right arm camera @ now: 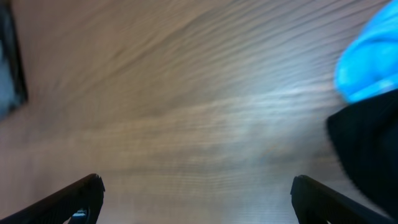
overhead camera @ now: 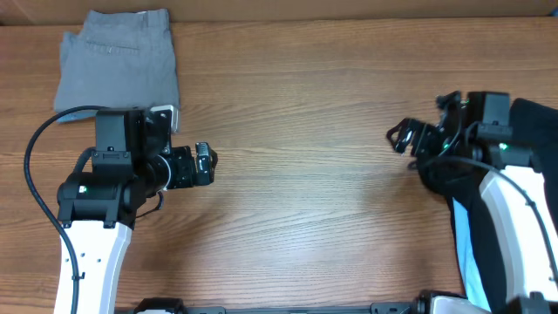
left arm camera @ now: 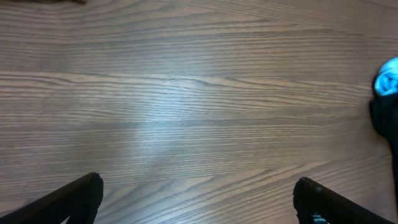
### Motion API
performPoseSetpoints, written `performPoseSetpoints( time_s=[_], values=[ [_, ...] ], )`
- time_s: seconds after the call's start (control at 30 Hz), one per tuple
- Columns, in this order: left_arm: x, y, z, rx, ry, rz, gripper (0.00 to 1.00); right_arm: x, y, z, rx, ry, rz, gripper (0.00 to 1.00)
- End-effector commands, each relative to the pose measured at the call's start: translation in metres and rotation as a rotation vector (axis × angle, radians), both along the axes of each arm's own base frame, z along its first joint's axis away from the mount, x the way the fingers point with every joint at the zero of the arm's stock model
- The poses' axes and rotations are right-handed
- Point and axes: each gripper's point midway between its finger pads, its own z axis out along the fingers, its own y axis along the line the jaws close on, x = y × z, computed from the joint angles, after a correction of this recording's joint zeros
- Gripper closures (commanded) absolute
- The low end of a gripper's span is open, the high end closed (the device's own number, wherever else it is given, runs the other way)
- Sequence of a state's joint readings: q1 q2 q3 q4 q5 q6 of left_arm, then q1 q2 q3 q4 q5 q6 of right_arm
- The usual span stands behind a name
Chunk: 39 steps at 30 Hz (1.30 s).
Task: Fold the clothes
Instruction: 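Move the right gripper to the black shirt on the right pile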
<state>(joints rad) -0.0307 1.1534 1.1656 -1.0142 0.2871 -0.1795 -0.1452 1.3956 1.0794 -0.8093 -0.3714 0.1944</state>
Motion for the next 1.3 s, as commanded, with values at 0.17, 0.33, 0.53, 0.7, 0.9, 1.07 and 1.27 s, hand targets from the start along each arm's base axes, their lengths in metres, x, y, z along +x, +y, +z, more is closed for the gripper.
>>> performPoseSetpoints(
  time_s=[0.17,0.33,0.53,0.7,0.9,1.07,1.27],
  values=[
    [0.011,-0.007,0.018,-0.032,-0.079,-0.043,0.00,0.031,-0.057,0.007,-0.044,-0.055,-0.230,0.00],
    [0.015,-0.012,0.024,-0.043,-0.114,-0.079,0.00,0.050,-0.084,-0.011,-0.117,-0.061,-0.317,0.00],
    [0.016,-0.012,0.025,-0.039,-0.123,-0.083,0.00,0.048,-0.103,-0.065,-0.168,0.095,-0.419,0.05],
    [0.016,-0.012,0.025,-0.040,-0.124,-0.083,0.00,0.040,-0.113,-0.105,-0.194,0.211,-0.490,0.16],
    [0.016,-0.012,0.025,-0.039,-0.126,-0.083,0.00,0.038,-0.125,-0.118,-0.258,0.236,-0.521,0.25],
    [0.018,-0.012,0.025,-0.039,-0.129,-0.083,0.00,0.034,-0.132,-0.119,-0.290,0.249,-0.560,0.34],
    [0.019,-0.012,0.024,-0.039,-0.129,-0.083,0.00,0.024,-0.133,-0.121,-0.312,0.290,-0.562,0.44]
  ],
)
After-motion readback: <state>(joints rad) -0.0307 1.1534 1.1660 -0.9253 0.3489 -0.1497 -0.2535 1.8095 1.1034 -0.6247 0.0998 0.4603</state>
